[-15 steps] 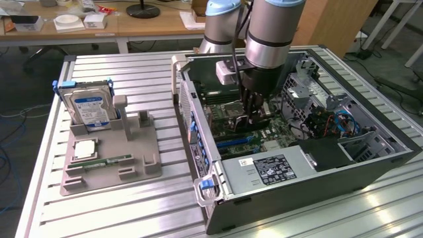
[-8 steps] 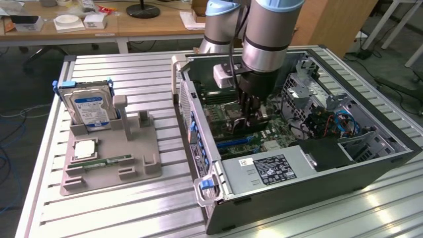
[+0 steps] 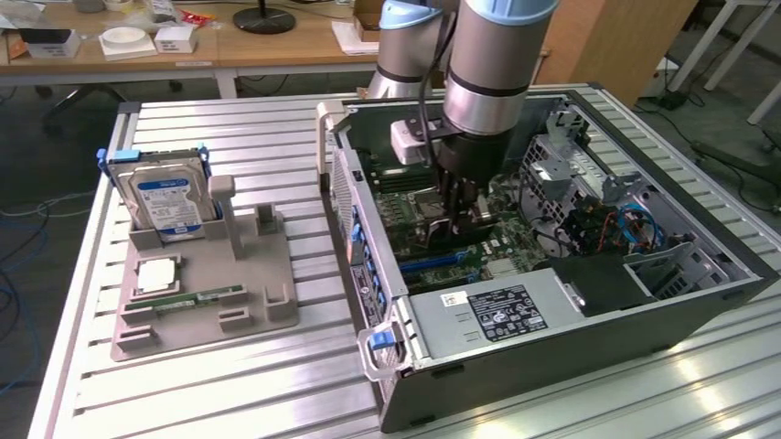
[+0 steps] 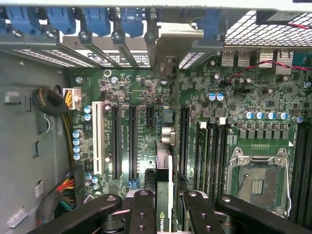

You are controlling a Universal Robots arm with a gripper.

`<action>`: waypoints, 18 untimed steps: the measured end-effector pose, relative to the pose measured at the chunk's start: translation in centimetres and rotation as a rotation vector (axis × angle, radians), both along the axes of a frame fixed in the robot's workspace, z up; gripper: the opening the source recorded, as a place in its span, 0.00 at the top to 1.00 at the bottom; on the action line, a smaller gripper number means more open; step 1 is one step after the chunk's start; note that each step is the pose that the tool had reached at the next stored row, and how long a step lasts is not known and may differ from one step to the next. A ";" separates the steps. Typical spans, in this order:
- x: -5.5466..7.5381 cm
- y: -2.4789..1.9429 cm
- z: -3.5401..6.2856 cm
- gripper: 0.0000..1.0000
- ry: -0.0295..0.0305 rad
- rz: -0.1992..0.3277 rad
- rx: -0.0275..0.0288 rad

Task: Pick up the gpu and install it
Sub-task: 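Insert the gpu into the slot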

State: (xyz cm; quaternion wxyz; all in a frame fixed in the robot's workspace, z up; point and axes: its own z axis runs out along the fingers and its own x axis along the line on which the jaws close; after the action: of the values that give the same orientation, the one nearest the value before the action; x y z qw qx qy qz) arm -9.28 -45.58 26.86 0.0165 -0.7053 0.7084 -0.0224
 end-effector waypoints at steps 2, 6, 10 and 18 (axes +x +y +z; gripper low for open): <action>0.0 0.00 -0.06 0.74 0.0000 -0.001 -0.0001; -0.2 0.01 -0.24 0.74 0.0000 -0.002 -0.0001; -0.4 0.01 -0.42 0.74 0.0000 -0.003 -0.0001; -0.4 0.04 -0.95 0.74 0.0001 -0.003 -0.0002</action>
State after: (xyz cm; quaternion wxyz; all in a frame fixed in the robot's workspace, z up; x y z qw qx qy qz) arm -9.71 -45.54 25.91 0.0164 -0.7041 0.7095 -0.0224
